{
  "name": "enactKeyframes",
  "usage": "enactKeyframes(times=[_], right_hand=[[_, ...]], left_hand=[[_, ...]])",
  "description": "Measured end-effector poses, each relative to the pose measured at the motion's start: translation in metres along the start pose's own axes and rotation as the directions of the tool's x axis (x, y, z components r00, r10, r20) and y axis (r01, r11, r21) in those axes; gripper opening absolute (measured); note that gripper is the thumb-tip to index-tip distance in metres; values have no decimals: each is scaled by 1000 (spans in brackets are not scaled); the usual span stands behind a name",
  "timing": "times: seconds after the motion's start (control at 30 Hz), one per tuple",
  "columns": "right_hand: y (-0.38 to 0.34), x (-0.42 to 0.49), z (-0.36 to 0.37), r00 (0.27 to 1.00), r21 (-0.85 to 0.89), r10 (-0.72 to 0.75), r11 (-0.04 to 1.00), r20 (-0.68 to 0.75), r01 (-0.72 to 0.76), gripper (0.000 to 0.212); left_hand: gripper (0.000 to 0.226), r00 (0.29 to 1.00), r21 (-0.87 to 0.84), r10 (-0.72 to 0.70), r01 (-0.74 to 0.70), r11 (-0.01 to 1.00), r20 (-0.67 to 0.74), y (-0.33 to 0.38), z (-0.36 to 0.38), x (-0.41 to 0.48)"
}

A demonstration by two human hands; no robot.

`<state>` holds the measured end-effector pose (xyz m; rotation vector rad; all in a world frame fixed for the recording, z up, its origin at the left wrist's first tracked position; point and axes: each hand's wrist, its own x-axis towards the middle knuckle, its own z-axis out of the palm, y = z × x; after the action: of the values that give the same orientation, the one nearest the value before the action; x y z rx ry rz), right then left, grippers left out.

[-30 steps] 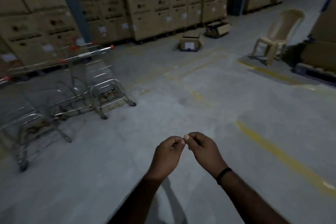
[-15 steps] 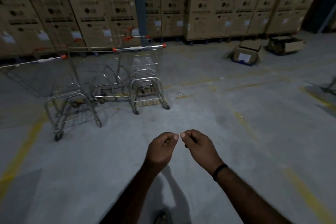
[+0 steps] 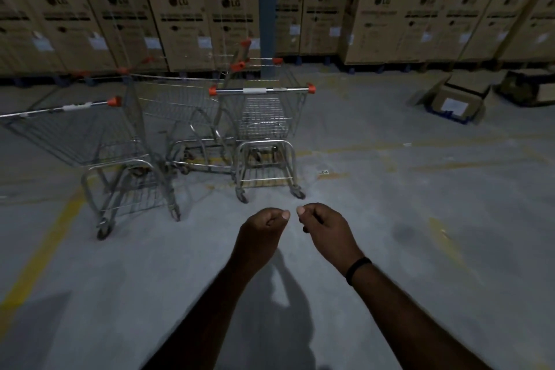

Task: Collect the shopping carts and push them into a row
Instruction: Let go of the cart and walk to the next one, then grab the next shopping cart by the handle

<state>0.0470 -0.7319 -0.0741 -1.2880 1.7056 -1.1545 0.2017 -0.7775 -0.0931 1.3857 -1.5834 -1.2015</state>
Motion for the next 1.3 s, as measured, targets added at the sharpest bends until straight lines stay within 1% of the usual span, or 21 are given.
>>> enactKeyframes(times=[0.07,0.13,0.2,0.23,0.3,0.37,0.4,0.47,0.53,0.63,0.73,0.8,0.9,0.97,1.03,1.07,1.13,1.17,1.23,1.27,1.3], right_hand=[[4,41,4,1000,-2,-11,1000,16,11,28],[5,85,6,999,0,-41,999,31,41,35],[5,133,7,996,20,-69,997,54,68,41],[4,158,9,994,33,-78,997,70,75,38],[-2,208,10,992,28,-72,997,103,70,30],[-10,257,10,992,4,-71,997,105,71,23],[-14,280,8,991,-5,-79,997,106,80,21],[-21,327,6,986,-33,-119,992,116,123,25],[-25,371,8,986,-29,-131,991,103,134,23],[-29,424,16,985,-23,-138,990,106,142,17],[-36,469,24,985,-44,-135,989,112,140,26],[-36,498,30,983,-93,-149,983,112,160,30],[-40,545,40,977,-140,-183,970,113,198,26],[-39,581,51,965,-212,-237,943,116,257,27],[-38,618,64,956,-308,-276,905,99,293,33],[-38,636,71,955,-372,-283,879,91,297,36],[-38,670,83,954,-530,-284,797,94,290,40],[-37,686,88,959,-598,-266,753,102,273,43],[-37,709,96,973,-697,-190,681,127,224,49],[-37,717,99,981,-730,-130,655,142,193,50],[-34,722,101,986,-754,-54,639,156,154,49]], left_hand=[[35,1000,31,-6,6,1000,2,2,2,36],[38,1000,66,22,-22,998,-9,5,3,76],[23,1000,57,23,-22,998,-20,7,5,120],[14,1000,38,16,-15,999,-18,9,5,144],[9,999,-51,-10,8,999,-31,20,5,189],[17,998,-146,-1,-9,989,-70,30,4,237],[18,997,-125,15,-25,992,-76,37,4,258],[26,997,-60,49,-53,997,-61,50,4,299],[32,996,-97,52,-59,994,-65,58,4,337],[28,994,-154,55,-70,986,-99,65,0,387],[31,994,-145,40,-54,988,-98,61,-8,438],[34,990,-159,52,-73,985,-131,54,-15,474],[29,985,10,107,-107,994,-138,49,-37,525],[30,973,163,188,-165,973,-133,38,-57,561],[25,943,382,297,-222,897,-150,24,-79,597],[27,927,468,341,-234,852,-157,17,-90,617],[42,916,620,381,-225,752,-129,5,-105,654],[51,918,714,389,-220,665,-79,-3,-111,673],[57,964,779,265,-161,606,-7,-11,-119,702],[59,980,799,199,-145,584,32,-16,-120,712],[62,983,826,167,-151,543,70,-20,-119,717]])
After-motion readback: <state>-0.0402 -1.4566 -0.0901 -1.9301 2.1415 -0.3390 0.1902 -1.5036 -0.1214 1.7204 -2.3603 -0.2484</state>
